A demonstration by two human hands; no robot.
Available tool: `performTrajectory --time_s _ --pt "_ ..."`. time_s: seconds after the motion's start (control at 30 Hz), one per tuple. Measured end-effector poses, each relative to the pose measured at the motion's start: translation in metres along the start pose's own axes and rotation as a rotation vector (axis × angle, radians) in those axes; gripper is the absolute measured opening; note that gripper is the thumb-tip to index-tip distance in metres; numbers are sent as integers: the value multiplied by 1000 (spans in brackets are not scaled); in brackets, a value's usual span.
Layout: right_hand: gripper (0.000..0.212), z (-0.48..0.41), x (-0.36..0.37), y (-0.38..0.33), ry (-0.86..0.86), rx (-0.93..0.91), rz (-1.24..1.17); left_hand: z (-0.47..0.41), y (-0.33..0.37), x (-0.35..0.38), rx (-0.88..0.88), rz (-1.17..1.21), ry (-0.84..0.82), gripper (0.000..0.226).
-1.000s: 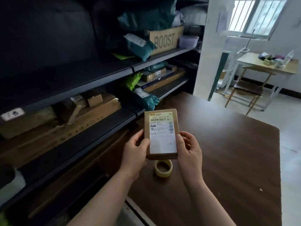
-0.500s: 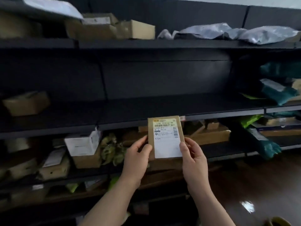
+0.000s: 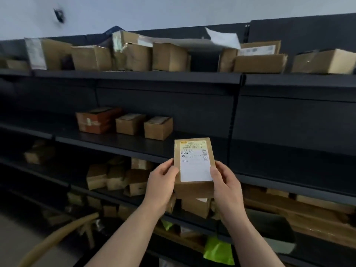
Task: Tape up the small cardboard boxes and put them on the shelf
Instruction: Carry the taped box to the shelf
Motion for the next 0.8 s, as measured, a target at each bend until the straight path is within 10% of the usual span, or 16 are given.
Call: performTrajectory --time_s 0.8 --pt "40 -267 124 35 -75 122 -68 -294 -24 65 -205 56 -83 22"
Point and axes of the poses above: each hand's wrist, its own z-axis away from the middle knuckle, its own x-axis out of the palm, y = z × x, the point moved 8 cm from there along -z, towards the middle knuckle, and after that the axes turned 3 degrees about y, right-handed, at the moved point
